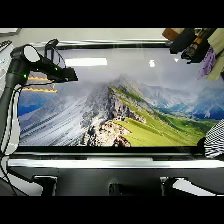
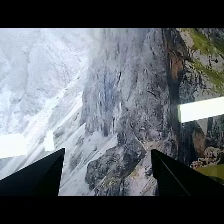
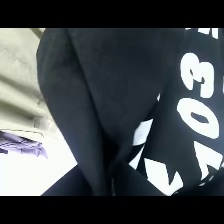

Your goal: Fold the clothes and pants, and hang the long-sleeved shirts on hangers.

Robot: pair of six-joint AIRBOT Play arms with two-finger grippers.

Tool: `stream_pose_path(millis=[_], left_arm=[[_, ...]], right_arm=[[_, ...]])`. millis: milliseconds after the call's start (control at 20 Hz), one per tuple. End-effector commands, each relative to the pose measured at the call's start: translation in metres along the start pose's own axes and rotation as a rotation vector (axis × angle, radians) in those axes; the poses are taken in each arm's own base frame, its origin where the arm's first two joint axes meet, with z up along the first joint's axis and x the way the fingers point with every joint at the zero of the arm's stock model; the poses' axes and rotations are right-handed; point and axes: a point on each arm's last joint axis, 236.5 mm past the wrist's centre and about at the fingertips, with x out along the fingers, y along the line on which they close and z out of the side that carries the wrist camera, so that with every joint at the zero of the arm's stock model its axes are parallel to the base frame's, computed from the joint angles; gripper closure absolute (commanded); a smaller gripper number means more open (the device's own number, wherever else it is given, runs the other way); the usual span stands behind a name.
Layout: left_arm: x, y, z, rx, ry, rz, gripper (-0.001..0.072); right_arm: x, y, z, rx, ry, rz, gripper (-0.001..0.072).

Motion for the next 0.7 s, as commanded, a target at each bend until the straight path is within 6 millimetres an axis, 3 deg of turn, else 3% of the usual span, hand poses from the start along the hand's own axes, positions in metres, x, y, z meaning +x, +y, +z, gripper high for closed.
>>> stream_pose_path(millis=[0, 100, 200, 300, 500, 650], left_arm=[[0.0, 0.001, 0.0, 0.0, 0.001, 0.0, 0.0083], [0.0, 0.001, 0.0, 0.0, 0.0, 0.0, 0.0083], [0.0, 0.001, 0.0, 0.0, 0.0, 0.0, 0.0083], [0.0, 0.001, 0.0, 0.0, 0.0, 0.0, 0.0083], [0.0, 0.001, 0.0, 0.0, 0.0, 0.0, 0.0082], [0.0, 0.001, 0.0, 0.0, 0.0, 0.0, 0.0083]], right_arm=[[0.014, 0.008, 0.001, 0.012, -0.002, 0.034, 0.0675], [0.015, 0.012, 0.014, -0.045, -0.057, 0.047, 0.0675], [0.009, -0.007, 0.024, -0.053, -0.099, -0.031, 0.0675], [0.001, -0.014, 0.019, -0.055, -0.078, -0.061, 0.0676], [-0.013, -0.003, 0.017, -0.058, -0.075, -0.015, 0.0676], [-0.035, 0.02, 0.049, -0.055, -0.216, 0.081, 0.0676]])
